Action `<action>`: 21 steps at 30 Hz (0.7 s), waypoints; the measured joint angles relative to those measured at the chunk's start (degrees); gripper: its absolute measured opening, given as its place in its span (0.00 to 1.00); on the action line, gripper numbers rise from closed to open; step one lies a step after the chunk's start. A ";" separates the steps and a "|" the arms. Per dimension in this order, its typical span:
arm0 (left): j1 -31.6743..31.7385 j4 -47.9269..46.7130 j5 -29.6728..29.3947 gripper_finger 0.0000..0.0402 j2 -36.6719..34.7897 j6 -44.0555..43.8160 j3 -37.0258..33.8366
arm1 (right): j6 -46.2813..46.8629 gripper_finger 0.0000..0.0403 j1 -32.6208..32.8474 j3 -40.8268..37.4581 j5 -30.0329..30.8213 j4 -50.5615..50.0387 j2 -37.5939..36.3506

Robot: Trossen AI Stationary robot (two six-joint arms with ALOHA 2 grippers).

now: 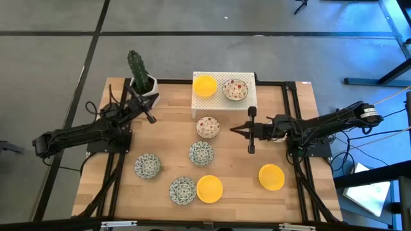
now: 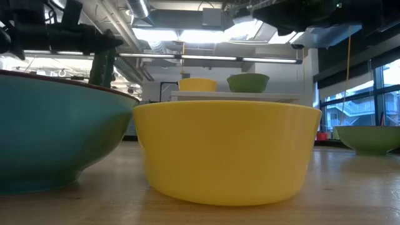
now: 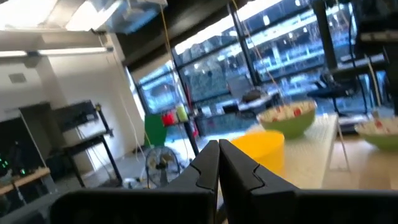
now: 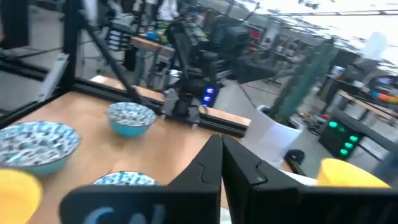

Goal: Pick & Place Mini bowls
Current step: Stack the right green bowl on top of the green bowl on the shelf

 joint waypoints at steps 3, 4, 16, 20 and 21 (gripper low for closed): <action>0.00 -1.68 -0.01 0.02 0.00 0.29 0.00 | 0.25 0.02 0.01 0.10 3.84 0.54 0.00; 0.00 -1.69 0.02 0.02 0.00 0.37 0.00 | 0.48 0.02 0.01 0.41 6.00 0.26 0.02; 0.00 -1.58 0.08 0.02 0.00 -0.22 0.00 | 37.54 0.01 0.93 43.32 9.92 -88.09 9.13; 0.00 -1.58 0.10 0.01 0.00 -0.20 0.00 | 52.75 0.02 2.65 54.05 3.56 -111.41 15.33; 0.00 -1.56 0.27 0.01 -0.02 -0.04 0.00 | 55.78 0.02 3.22 54.92 3.39 -115.48 16.45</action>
